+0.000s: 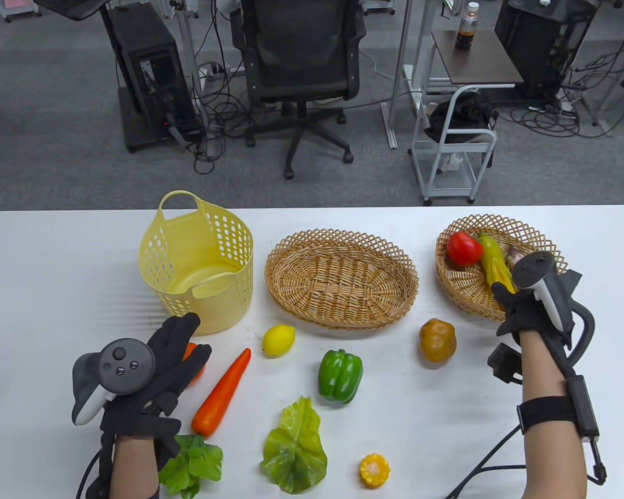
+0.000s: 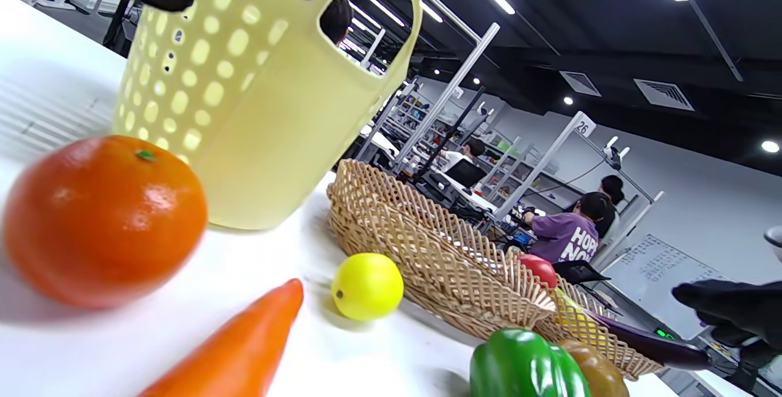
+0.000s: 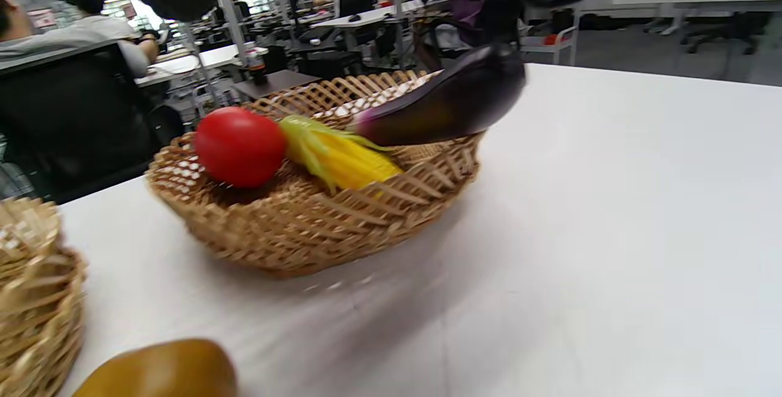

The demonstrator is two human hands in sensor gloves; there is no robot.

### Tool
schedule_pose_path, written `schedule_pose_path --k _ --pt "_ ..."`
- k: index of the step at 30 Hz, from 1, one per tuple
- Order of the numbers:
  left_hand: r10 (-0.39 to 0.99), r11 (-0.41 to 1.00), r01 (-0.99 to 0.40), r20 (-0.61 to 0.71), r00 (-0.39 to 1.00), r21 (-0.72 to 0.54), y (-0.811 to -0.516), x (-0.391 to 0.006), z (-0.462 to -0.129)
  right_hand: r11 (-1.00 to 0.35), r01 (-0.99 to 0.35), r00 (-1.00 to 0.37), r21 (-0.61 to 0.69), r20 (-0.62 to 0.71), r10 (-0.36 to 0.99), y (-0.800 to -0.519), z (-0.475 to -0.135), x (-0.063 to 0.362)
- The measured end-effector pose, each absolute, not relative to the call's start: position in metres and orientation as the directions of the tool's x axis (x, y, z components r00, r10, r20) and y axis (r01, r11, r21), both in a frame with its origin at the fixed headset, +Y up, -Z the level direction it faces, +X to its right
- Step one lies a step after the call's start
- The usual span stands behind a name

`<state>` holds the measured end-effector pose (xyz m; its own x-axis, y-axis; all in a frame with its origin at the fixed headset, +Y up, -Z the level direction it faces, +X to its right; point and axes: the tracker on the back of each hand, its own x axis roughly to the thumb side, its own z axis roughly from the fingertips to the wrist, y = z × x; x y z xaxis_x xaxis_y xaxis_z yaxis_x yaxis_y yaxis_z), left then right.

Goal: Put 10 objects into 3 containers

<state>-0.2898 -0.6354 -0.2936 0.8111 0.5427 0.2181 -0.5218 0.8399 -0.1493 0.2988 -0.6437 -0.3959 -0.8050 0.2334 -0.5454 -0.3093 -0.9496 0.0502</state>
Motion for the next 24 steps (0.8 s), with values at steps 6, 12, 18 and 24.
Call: schedule_pose_path --k 6,12,18,24 --pt "0.547 0.837 -0.530 0.227 0.806 -0.136 -0.633 -0.292 -0.292 -0.884 -0.389 -0.857 0.261 -0.455 0.243 -0.658 -0.405 0.264" --pt "0.557 0.830 -0.541 0.243 0.794 -0.135 -0.633 -0.294 -0.291 -0.820 -0.409 -0.873 0.400 -0.434 0.224 -0.688 -0.410 0.245" --pt "0.562 0.827 -0.544 0.258 0.786 -0.142 -0.633 -0.292 -0.291 -0.749 -0.478 -0.854 0.459 -0.442 0.274 -0.714 -0.410 0.236" --pt "0.528 0.848 -0.519 0.245 0.813 -0.107 -0.632 -0.293 -0.290 -0.762 -0.336 -0.923 0.553 -0.355 0.148 -0.729 -0.412 0.222"
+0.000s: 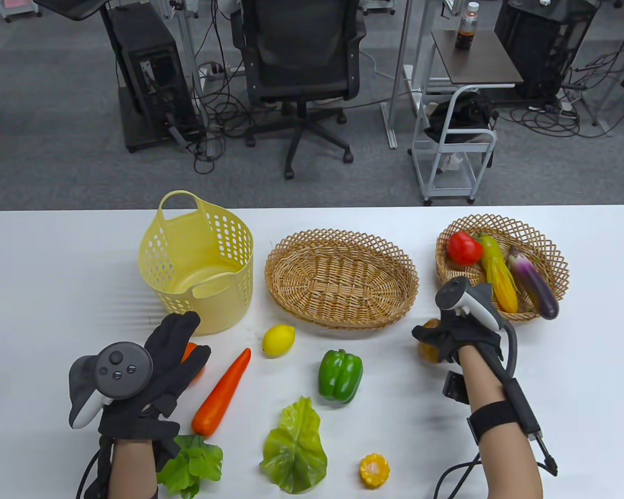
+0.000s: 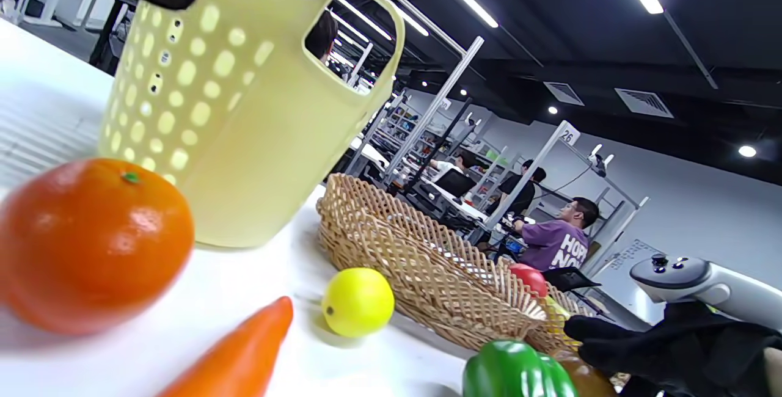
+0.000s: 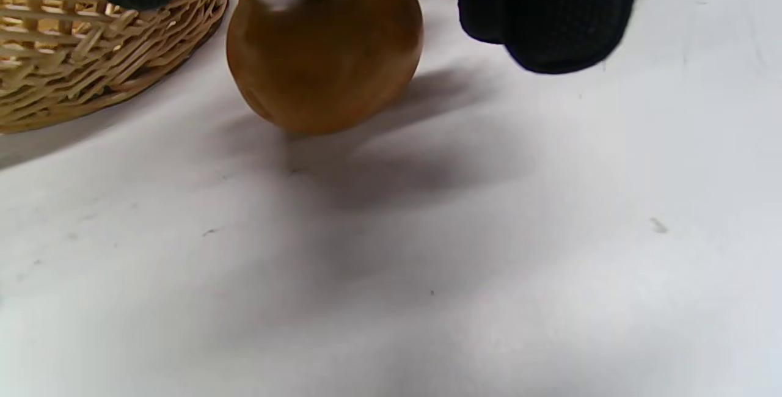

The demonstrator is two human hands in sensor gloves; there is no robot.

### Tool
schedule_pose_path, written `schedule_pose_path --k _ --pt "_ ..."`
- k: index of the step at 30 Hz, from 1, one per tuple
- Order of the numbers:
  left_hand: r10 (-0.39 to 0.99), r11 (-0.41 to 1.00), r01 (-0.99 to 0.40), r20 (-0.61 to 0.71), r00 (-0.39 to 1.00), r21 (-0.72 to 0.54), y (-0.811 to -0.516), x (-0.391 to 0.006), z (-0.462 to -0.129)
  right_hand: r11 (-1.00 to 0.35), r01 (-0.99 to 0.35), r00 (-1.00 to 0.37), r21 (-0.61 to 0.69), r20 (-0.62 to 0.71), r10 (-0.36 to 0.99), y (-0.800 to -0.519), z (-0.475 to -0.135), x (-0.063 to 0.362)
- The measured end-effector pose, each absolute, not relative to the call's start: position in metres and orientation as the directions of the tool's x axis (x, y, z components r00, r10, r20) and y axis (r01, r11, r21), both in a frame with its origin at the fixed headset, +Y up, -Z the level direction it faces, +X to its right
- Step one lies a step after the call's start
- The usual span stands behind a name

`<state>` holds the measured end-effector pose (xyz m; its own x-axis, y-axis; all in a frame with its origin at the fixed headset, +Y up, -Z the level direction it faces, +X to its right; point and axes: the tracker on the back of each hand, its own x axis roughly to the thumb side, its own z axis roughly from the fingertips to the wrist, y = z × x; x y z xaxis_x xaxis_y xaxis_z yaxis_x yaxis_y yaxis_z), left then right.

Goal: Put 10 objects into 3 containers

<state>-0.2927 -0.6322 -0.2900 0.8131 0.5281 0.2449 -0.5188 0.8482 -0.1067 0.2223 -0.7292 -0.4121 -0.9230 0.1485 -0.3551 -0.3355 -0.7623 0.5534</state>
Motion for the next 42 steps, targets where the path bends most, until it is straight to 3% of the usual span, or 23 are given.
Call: schedule_pose_path --k 6,12,16,22,26,35,42 --pt "0.535 0.844 -0.524 0.247 0.808 -0.113 -0.633 -0.293 -0.291 -0.757 -0.277 -0.943 0.592 -0.321 0.094 -0.743 -0.414 0.216" --pt "0.540 0.841 -0.529 0.250 0.804 -0.115 -0.632 -0.293 -0.290 -0.814 -0.248 -0.952 0.525 -0.286 0.105 -0.746 -0.412 0.212" --pt "0.540 0.840 -0.532 0.254 0.802 -0.105 -0.631 -0.293 -0.289 -0.834 -0.251 -0.952 0.491 -0.280 0.122 -0.727 -0.407 0.217" --pt "0.536 0.843 -0.526 0.251 0.806 -0.110 -0.632 -0.293 -0.290 -0.867 -0.385 -0.898 0.318 -0.348 0.271 -0.681 -0.408 0.237" --pt "0.535 0.844 -0.525 0.246 0.809 -0.108 -0.632 -0.293 -0.291 -0.889 -0.410 -0.865 0.203 -0.397 0.308 -0.667 -0.417 0.247" --pt "0.490 0.871 -0.487 0.216 0.845 -0.071 -0.630 -0.293 -0.290 -0.853 -0.517 -0.702 0.071 -0.605 0.376 -0.679 -0.450 0.284" --pt "0.454 0.890 -0.455 0.167 0.875 -0.037 -0.630 -0.298 -0.290 -0.832 -0.552 -0.650 0.055 -0.653 0.388 -0.690 -0.453 0.295"
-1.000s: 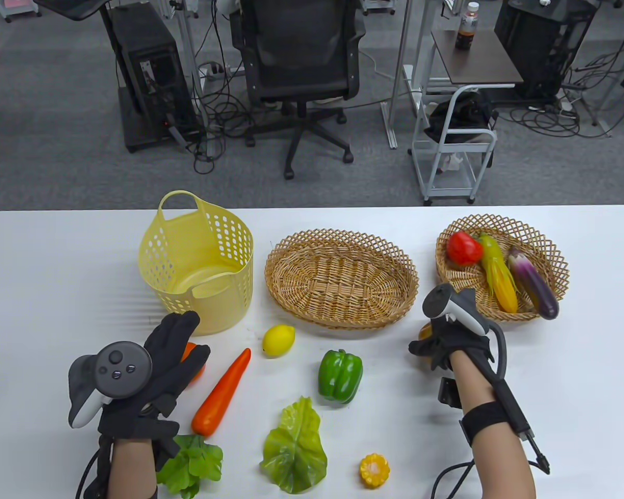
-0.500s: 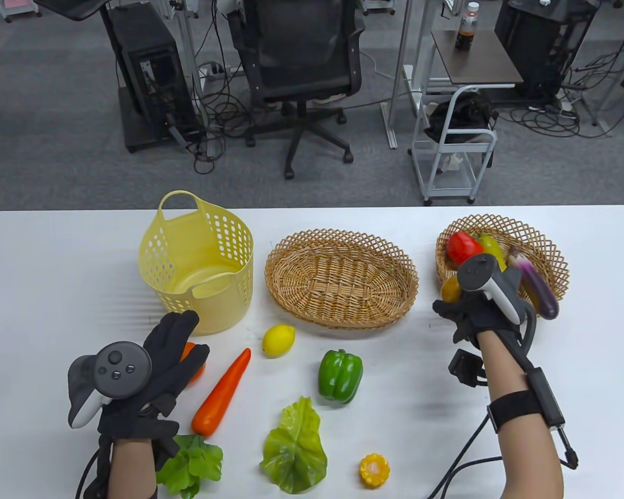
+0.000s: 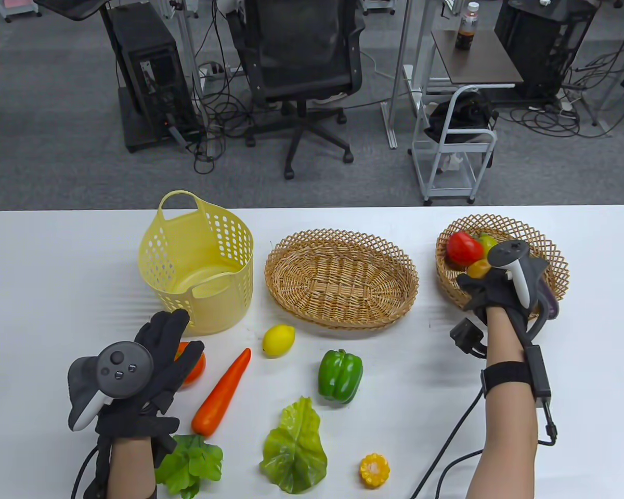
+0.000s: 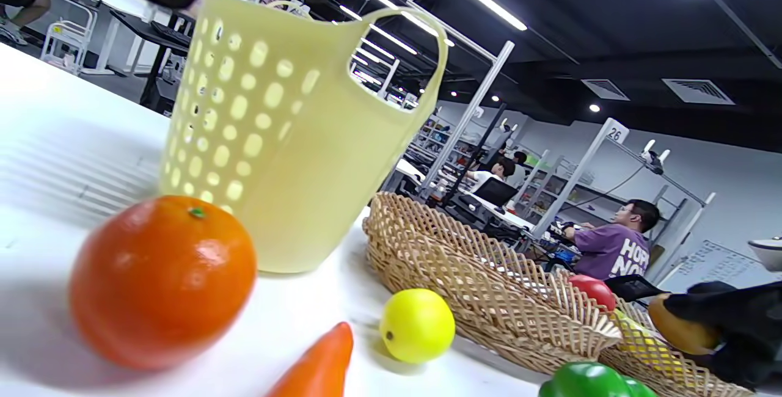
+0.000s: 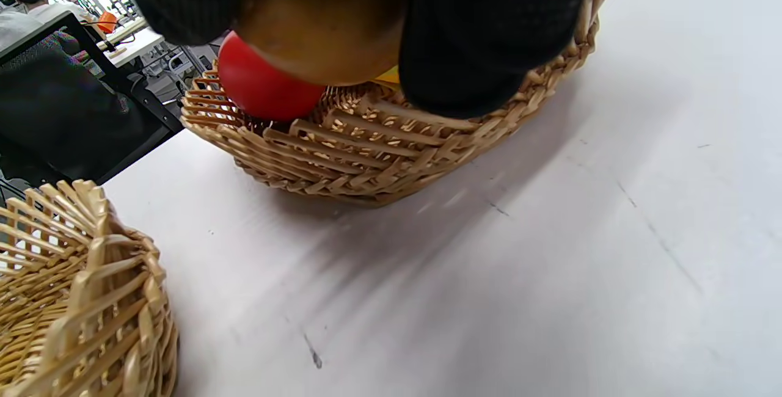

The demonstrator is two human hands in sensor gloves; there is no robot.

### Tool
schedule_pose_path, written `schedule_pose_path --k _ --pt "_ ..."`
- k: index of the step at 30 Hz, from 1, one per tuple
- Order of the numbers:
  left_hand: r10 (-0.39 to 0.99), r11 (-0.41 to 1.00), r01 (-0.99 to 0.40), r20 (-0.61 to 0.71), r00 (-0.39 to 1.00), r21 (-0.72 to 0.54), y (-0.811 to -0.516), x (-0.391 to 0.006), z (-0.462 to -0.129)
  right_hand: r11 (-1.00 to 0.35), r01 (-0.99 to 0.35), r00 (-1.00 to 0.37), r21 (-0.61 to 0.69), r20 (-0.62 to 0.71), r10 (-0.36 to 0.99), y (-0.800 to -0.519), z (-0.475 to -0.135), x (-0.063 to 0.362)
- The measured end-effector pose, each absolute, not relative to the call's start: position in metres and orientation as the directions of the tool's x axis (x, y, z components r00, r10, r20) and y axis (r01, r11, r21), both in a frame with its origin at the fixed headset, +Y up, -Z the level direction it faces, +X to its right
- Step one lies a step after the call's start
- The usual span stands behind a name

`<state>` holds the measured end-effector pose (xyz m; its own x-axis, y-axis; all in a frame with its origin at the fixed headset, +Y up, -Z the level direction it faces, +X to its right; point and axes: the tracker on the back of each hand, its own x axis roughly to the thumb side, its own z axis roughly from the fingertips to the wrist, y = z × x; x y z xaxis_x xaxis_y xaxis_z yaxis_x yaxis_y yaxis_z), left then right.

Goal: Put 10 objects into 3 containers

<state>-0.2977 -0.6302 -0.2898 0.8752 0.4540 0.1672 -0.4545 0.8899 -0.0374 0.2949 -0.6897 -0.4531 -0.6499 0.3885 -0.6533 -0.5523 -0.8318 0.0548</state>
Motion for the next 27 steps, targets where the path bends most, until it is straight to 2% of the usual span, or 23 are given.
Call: schedule_pose_path --k 7,12,15,19,23,27 --pt "0.462 0.885 -0.464 0.183 0.868 -0.036 -0.628 -0.297 -0.288 -0.832 -0.555 -0.676 0.030 -0.600 0.429 -0.679 -0.440 0.295" --pt "0.476 0.876 -0.481 0.194 0.858 -0.026 -0.626 -0.299 -0.285 -0.843 -0.534 -0.773 0.067 -0.443 0.454 -0.666 -0.416 0.282" --pt "0.480 0.874 -0.486 0.207 0.853 -0.025 -0.624 -0.299 -0.284 -0.830 -0.532 -0.824 0.167 -0.328 0.462 -0.659 -0.398 0.266" --pt "0.485 0.871 -0.490 0.208 0.849 -0.033 -0.625 -0.299 -0.284 -0.702 -0.586 -0.810 0.404 -0.258 0.527 -0.663 -0.371 0.241" --pt "0.480 0.875 -0.483 0.215 0.850 -0.045 -0.626 -0.295 -0.284 -0.652 -0.486 -0.851 0.582 -0.146 0.504 -0.679 -0.342 0.210" --pt "0.478 0.876 -0.480 0.222 0.850 -0.049 -0.626 -0.293 -0.284 -0.601 -0.373 -0.866 0.707 -0.032 0.499 -0.699 -0.315 0.179"
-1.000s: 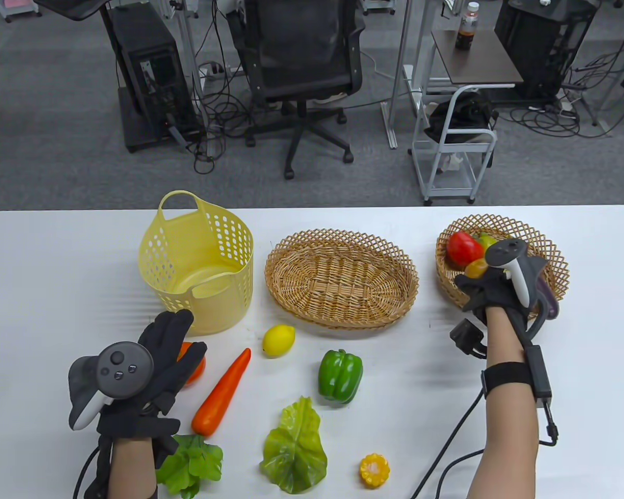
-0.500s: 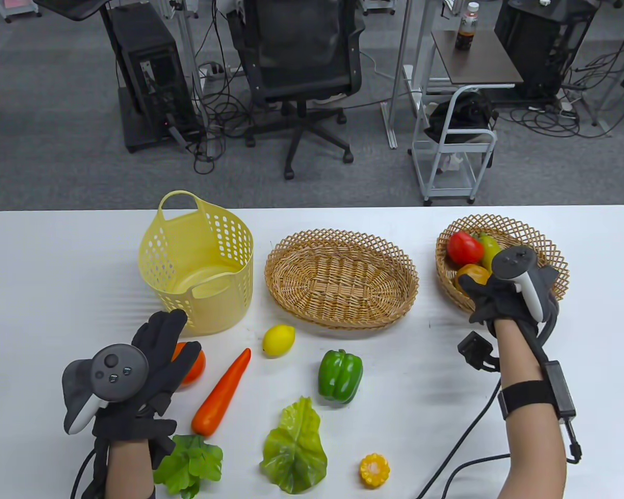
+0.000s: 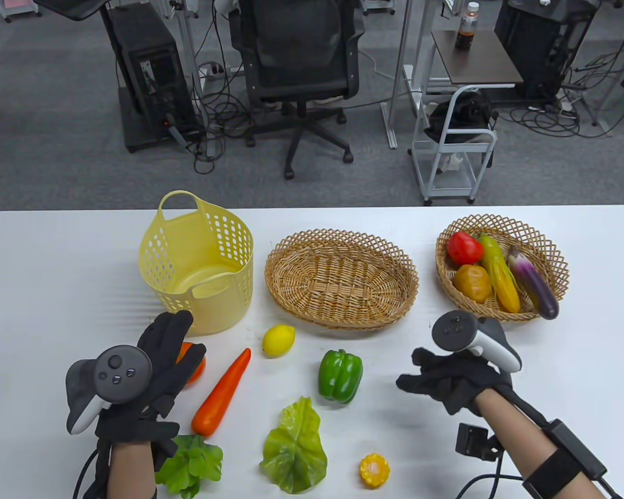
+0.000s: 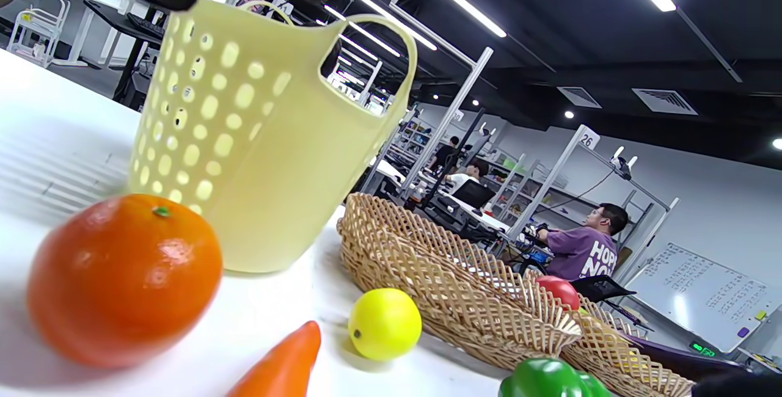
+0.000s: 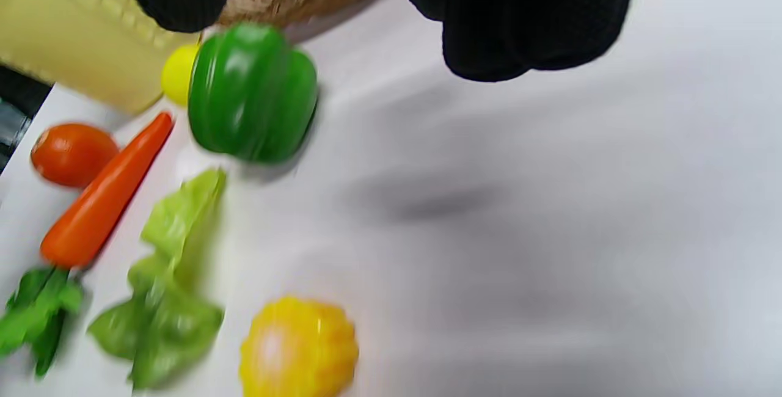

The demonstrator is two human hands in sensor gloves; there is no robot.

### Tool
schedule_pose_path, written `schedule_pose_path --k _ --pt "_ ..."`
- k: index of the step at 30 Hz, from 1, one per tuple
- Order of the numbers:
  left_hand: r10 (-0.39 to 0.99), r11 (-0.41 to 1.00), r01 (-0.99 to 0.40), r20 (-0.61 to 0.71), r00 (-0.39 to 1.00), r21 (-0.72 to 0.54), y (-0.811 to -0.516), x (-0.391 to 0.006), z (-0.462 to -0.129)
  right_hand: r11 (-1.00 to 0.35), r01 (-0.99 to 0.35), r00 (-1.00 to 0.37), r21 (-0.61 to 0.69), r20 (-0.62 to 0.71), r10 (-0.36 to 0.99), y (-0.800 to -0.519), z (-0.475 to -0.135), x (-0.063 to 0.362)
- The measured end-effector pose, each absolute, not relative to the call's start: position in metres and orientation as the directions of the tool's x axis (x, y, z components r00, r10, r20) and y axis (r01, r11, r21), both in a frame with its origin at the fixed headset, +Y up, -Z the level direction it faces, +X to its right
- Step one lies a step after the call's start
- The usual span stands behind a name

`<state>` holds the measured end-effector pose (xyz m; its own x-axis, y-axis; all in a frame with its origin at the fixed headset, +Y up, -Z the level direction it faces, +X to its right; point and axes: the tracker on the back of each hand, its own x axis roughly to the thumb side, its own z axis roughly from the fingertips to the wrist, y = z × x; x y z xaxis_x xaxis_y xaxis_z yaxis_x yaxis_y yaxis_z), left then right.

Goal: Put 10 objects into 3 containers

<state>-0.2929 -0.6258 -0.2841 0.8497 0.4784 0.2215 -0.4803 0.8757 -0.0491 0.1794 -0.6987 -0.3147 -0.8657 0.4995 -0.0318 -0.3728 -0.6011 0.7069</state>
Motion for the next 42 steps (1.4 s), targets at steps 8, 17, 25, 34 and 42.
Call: schedule_pose_path --k 8,17,25,34,42 --pt "0.491 0.868 -0.495 0.222 0.842 -0.042 -0.625 -0.298 -0.282 -0.381 -0.152 -0.863 0.912 0.066 0.501 -0.739 -0.292 0.143" --pt "0.491 0.868 -0.495 0.228 0.841 -0.042 -0.625 -0.297 -0.282 -0.322 -0.001 -0.874 0.947 0.155 0.460 -0.764 -0.284 0.114" --pt "0.492 0.868 -0.495 0.226 0.841 -0.049 -0.625 -0.296 -0.283 -0.490 0.256 -0.850 0.833 0.436 0.296 -0.769 -0.273 0.094" --pt "0.492 0.868 -0.494 0.227 0.840 -0.053 -0.626 -0.296 -0.283 -0.543 0.345 -0.795 0.766 0.546 0.265 -0.765 -0.268 0.083" --pt "0.496 0.865 -0.498 0.231 0.837 -0.053 -0.626 -0.296 -0.284 -0.582 0.430 -0.759 0.690 0.626 0.182 -0.761 -0.260 0.078"
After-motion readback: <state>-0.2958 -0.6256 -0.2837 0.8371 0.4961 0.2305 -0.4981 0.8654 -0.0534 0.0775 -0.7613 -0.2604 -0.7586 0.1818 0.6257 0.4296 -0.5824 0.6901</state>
